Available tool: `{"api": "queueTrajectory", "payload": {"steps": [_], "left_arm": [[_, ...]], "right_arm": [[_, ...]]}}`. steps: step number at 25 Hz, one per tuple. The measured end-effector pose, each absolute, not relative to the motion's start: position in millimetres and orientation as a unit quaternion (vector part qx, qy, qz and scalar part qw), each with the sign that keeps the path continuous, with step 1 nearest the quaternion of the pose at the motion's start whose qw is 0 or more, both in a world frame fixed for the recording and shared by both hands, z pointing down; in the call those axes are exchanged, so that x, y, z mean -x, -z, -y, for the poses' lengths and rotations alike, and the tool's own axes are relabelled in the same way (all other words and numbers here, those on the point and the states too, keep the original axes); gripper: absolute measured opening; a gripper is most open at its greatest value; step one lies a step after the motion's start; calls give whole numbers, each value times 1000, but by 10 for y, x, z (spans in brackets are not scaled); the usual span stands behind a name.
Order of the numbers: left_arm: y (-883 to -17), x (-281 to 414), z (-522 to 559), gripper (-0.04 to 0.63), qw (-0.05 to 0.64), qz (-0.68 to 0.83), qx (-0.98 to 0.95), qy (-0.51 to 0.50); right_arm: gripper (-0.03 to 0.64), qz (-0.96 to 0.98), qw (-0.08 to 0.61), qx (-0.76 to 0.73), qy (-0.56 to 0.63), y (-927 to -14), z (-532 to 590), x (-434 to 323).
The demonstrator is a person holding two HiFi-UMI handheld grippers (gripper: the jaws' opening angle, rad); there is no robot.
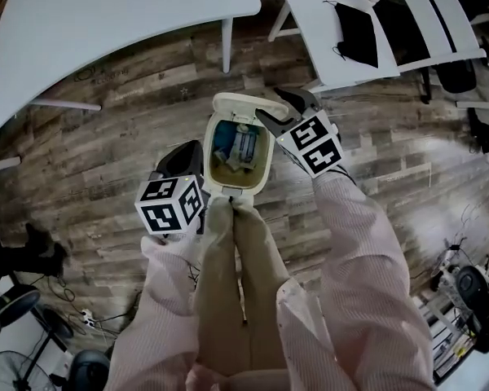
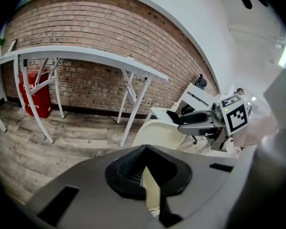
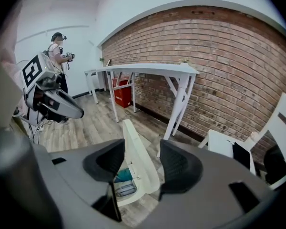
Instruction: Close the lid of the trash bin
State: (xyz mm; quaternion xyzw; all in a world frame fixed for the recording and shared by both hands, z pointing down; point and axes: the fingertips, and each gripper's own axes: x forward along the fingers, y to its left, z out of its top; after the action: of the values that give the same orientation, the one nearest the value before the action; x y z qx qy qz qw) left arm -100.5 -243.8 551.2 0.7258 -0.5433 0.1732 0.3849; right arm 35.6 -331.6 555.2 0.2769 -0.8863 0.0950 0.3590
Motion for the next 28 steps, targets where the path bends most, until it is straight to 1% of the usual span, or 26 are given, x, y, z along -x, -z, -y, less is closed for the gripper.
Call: {"api": "queueTrajectory", "payload": {"steps": [11, 28], "left_arm": [[-5696, 990, 2401, -8, 393, 543, -720, -180], [-5723, 930, 2129, -8, 397, 557, -710, -167]], "right_arm": [[235, 888, 383, -240, -87, -5782, 3224, -270], [235, 893, 384, -225, -65, -5790, 2933, -234]]}}
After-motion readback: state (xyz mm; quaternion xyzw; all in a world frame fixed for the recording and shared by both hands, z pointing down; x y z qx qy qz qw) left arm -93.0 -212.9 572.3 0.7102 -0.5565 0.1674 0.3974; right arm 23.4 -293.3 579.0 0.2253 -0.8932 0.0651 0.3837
